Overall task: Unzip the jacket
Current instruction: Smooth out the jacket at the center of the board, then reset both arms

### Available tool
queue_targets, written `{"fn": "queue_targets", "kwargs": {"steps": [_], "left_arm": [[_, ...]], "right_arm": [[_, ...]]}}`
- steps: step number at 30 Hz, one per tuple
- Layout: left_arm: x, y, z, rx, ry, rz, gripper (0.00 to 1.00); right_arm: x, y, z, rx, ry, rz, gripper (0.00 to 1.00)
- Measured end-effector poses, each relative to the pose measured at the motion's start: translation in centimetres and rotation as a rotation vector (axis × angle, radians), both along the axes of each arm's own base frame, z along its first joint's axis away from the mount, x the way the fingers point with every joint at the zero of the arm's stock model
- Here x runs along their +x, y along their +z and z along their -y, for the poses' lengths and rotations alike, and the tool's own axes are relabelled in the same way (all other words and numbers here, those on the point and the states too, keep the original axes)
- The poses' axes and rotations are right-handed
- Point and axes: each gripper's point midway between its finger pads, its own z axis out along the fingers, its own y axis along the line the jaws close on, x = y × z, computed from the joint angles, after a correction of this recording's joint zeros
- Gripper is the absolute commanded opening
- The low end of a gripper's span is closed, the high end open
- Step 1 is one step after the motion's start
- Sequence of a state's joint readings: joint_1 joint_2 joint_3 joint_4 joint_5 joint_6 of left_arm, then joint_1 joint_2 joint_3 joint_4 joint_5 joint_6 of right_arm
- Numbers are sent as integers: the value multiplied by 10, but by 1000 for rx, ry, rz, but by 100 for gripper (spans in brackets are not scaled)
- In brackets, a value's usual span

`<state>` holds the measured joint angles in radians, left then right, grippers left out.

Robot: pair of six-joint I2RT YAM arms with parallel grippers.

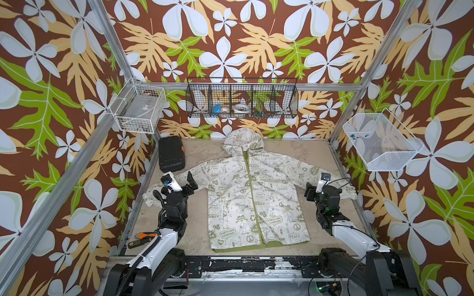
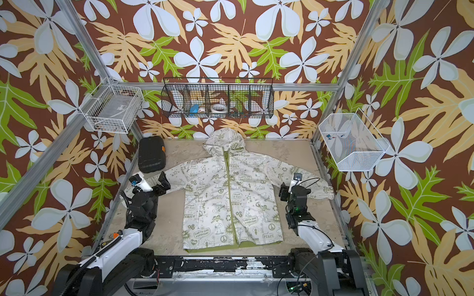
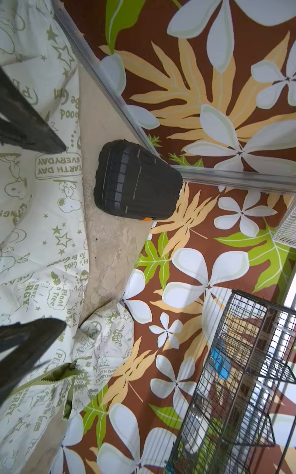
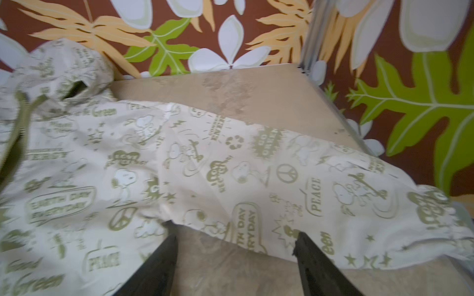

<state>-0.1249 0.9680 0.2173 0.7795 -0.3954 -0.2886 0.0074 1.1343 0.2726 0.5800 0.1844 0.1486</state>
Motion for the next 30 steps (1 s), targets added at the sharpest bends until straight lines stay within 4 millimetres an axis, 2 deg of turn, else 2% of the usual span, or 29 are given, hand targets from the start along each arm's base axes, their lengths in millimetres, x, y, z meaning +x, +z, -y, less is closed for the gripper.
{"fn": "queue_targets", "kwargs": {"steps": [2,4,5,6,7,9,11,14,18,20,23,25,26,30], "left_arm": [[-1,-4,-4,-1,21,-3,100],[-2,-6,-5,0,31,-2,100],[-2,-5,-7,0,39,0,100],[-3,-6,-8,1,47,1,100],[-4,-7,-10,6,59,-2,100],[-7,-13,-15,19,89,-14,100],[-11,-24,-22,44,127,-40,100],[-15,-49,-28,83,161,-101,100],[-9,-71,-23,138,128,-151,99],[-2,-83,-15,173,70,-183,97],[11,-84,-2,205,-6,-175,94],[12,-75,-2,202,-3,-139,91],[14,-70,-1,209,-2,-119,100],[17,-67,1,211,-13,-105,100]], "right_arm": [[4,-7,12,-24,-52,23,67],[6,-21,14,-38,-56,31,65],[4,-30,12,-46,-47,24,98],[4,-38,8,-60,-27,13,100],[6,-41,0,-72,12,18,100],[12,-34,-13,-97,86,44,100],[19,-14,-15,-100,100,125,100],[22,-6,-18,-109,124,157,100],[24,-2,-20,-119,137,168,100],[25,0,-20,-118,141,173,100],[26,0,-22,-116,152,175,100],[26,0,-22,-115,152,175,100],[26,0,-22,-115,153,174,100],[27,0,-22,-115,153,173,100]]}}
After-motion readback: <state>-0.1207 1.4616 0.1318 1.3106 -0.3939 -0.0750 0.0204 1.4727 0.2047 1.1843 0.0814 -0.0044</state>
